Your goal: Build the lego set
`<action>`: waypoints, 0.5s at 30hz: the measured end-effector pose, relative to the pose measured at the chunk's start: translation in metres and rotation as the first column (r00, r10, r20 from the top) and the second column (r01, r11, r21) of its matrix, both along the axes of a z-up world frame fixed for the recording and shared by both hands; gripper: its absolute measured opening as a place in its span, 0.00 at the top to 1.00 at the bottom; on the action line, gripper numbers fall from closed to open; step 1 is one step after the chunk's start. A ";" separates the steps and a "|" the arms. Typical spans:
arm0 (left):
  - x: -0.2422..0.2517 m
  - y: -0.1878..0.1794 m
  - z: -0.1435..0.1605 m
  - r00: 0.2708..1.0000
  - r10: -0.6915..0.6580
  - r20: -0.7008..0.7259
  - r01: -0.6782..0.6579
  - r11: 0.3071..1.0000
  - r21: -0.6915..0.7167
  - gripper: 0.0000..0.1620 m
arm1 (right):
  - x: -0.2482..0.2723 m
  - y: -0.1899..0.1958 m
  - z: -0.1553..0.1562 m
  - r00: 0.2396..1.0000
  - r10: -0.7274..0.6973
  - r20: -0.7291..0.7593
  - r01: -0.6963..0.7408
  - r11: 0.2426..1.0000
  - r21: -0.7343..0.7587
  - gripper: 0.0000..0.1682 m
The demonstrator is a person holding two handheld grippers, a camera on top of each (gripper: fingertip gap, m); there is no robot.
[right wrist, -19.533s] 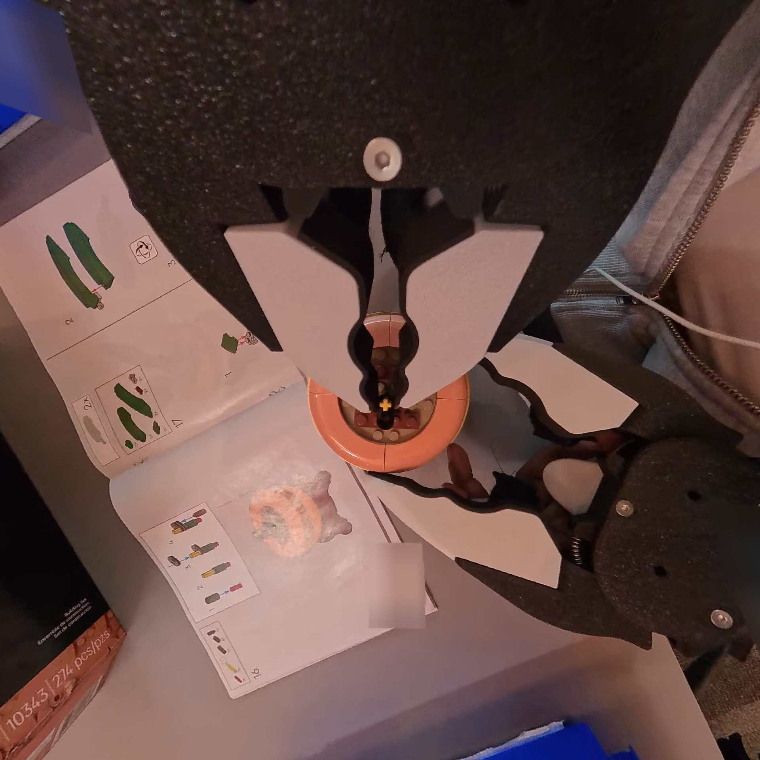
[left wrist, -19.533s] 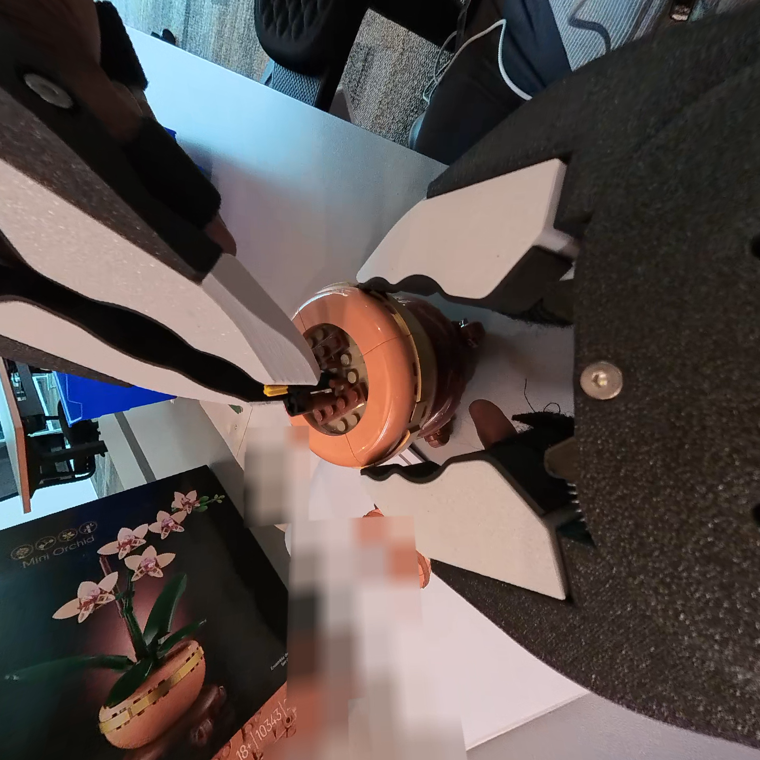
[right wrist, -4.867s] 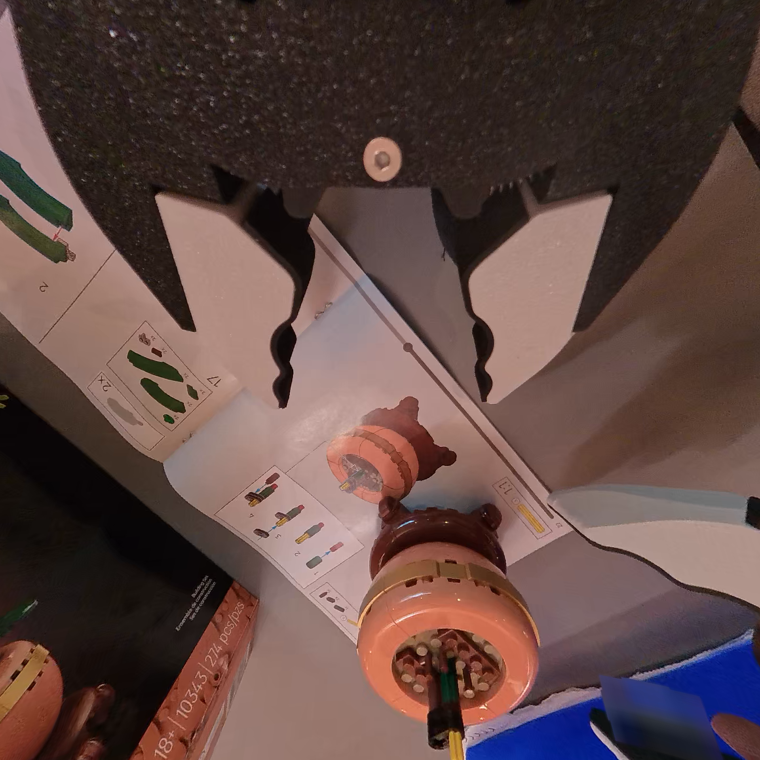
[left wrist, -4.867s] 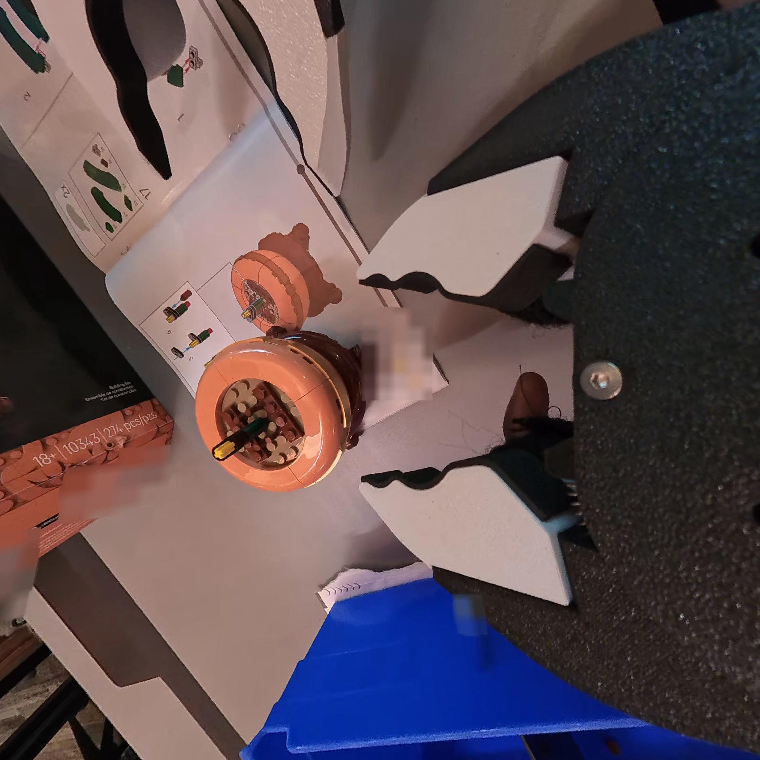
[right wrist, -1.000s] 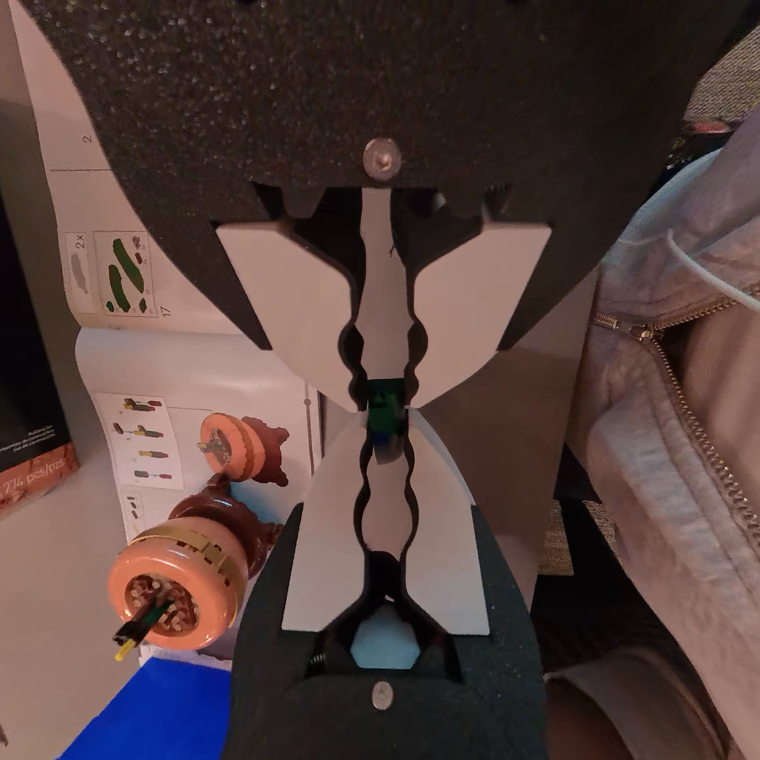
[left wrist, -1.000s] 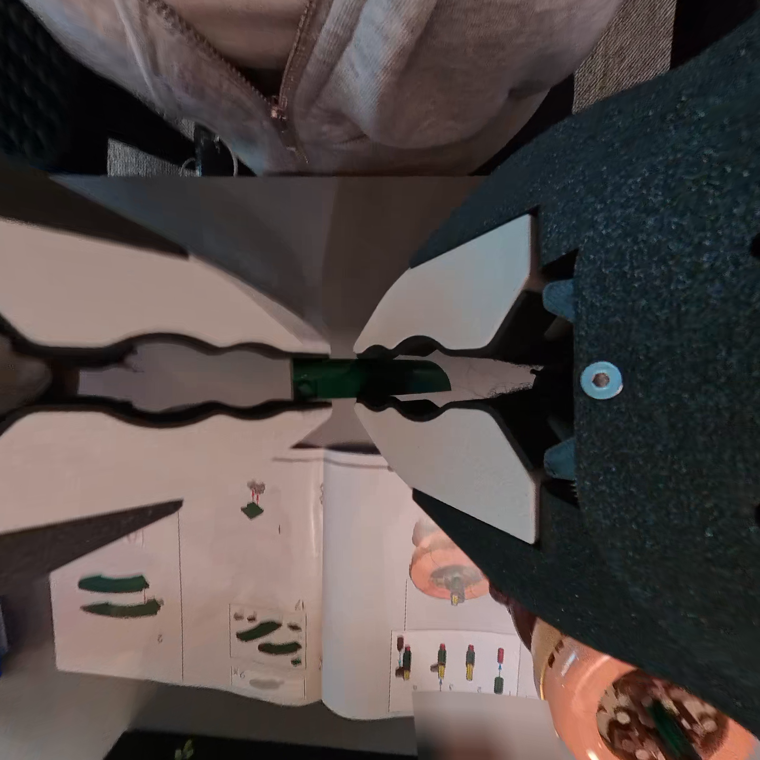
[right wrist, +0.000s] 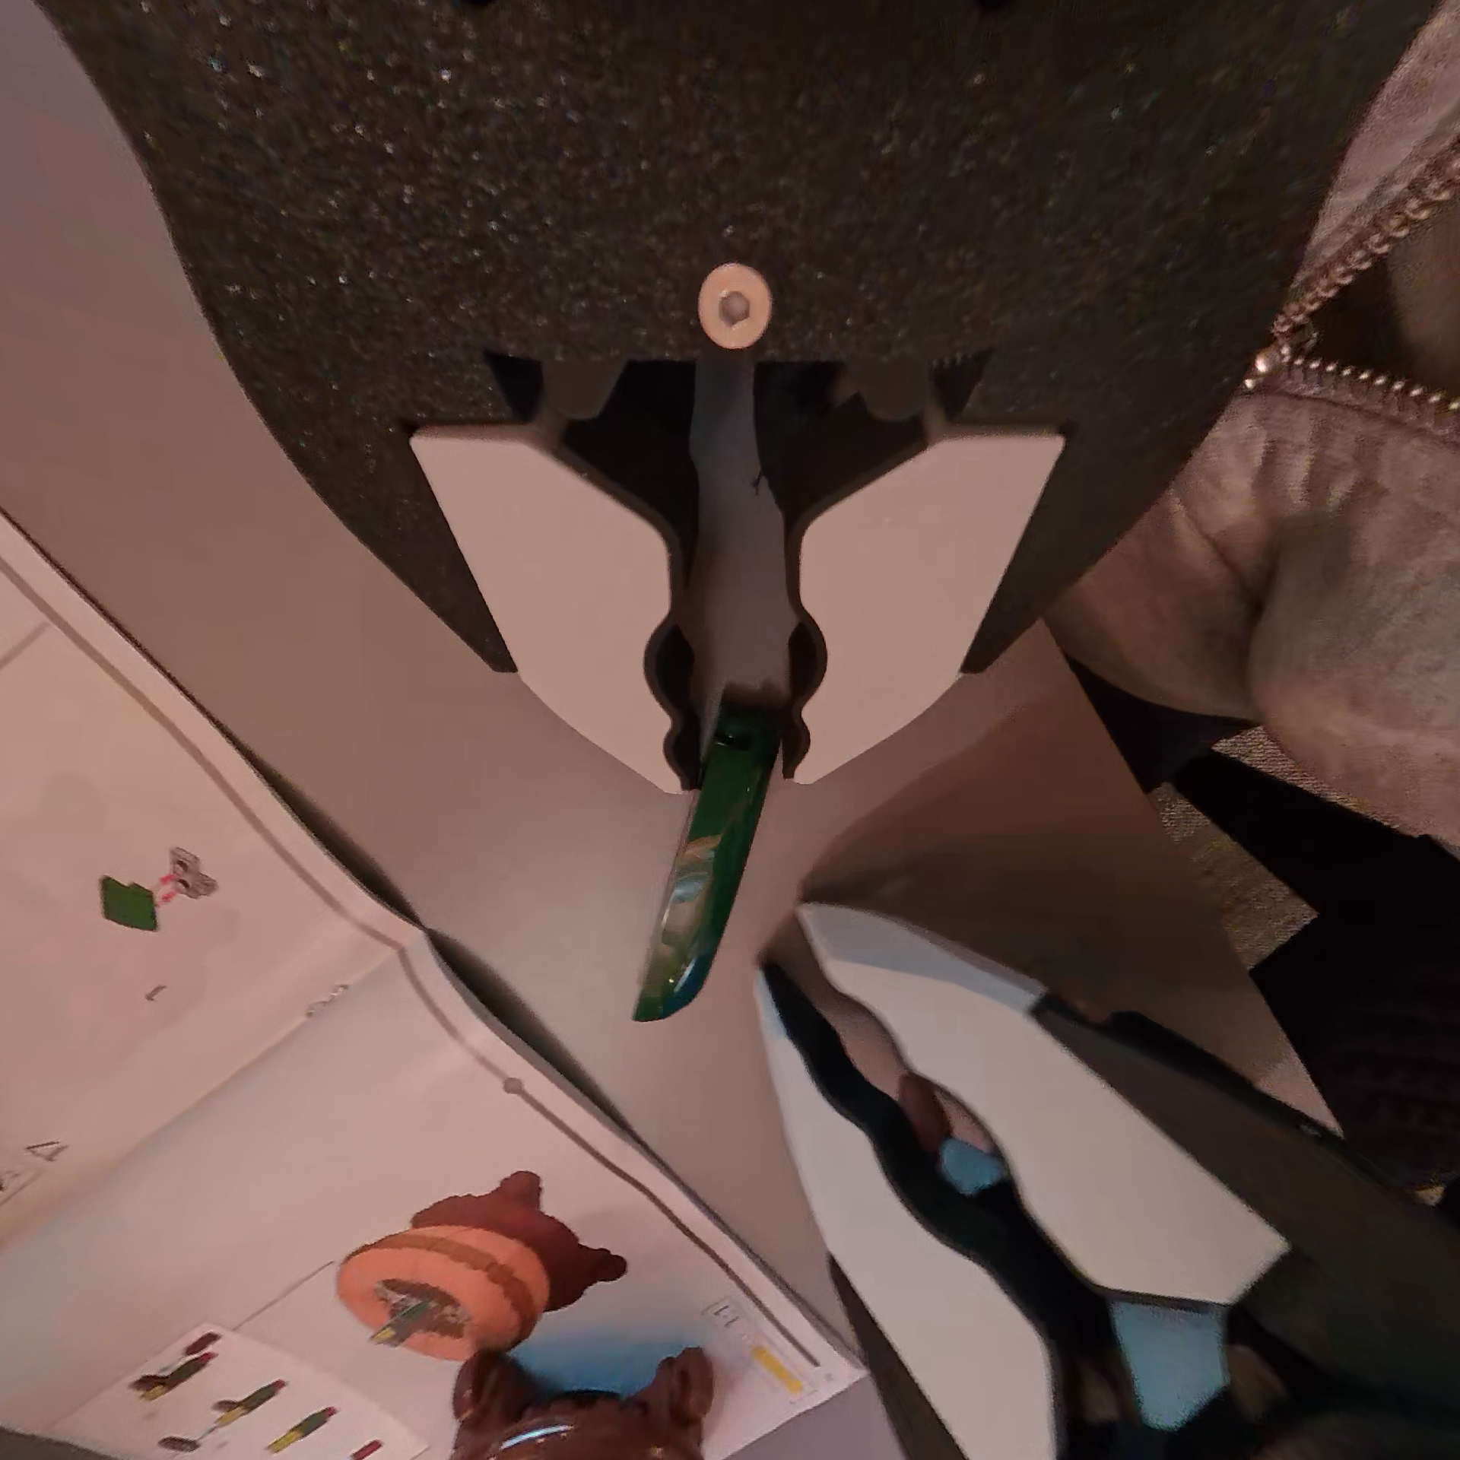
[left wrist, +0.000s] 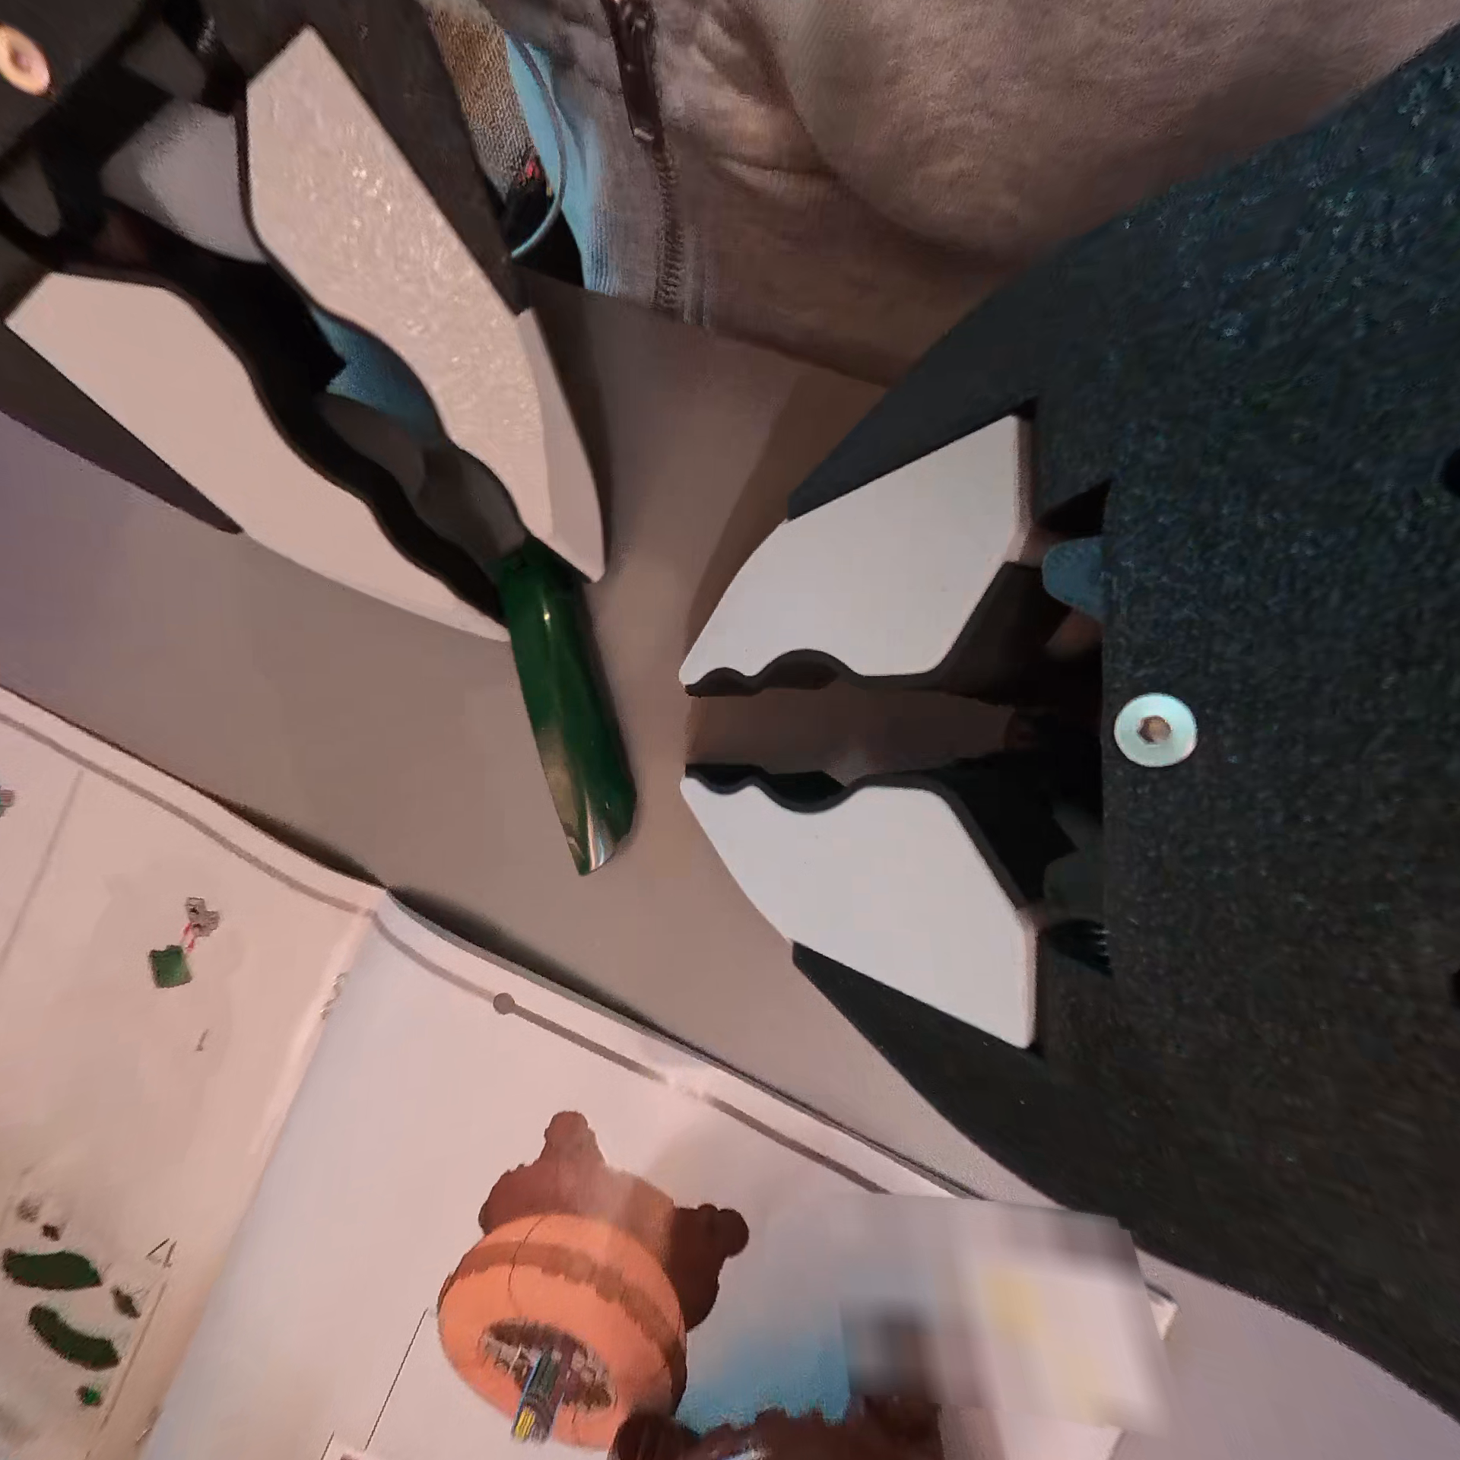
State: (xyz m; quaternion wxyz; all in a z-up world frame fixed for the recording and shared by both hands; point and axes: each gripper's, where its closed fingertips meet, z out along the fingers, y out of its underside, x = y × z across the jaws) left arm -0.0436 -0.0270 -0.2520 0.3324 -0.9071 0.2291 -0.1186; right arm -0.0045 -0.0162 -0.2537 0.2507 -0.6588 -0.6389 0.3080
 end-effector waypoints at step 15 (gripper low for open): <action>-0.008 0.010 -0.001 1.000 0.012 0.006 -0.012 1.000 -0.003 0.90 | -0.028 -0.010 0.001 0.994 0.105 0.028 -0.105 0.994 0.003 0.81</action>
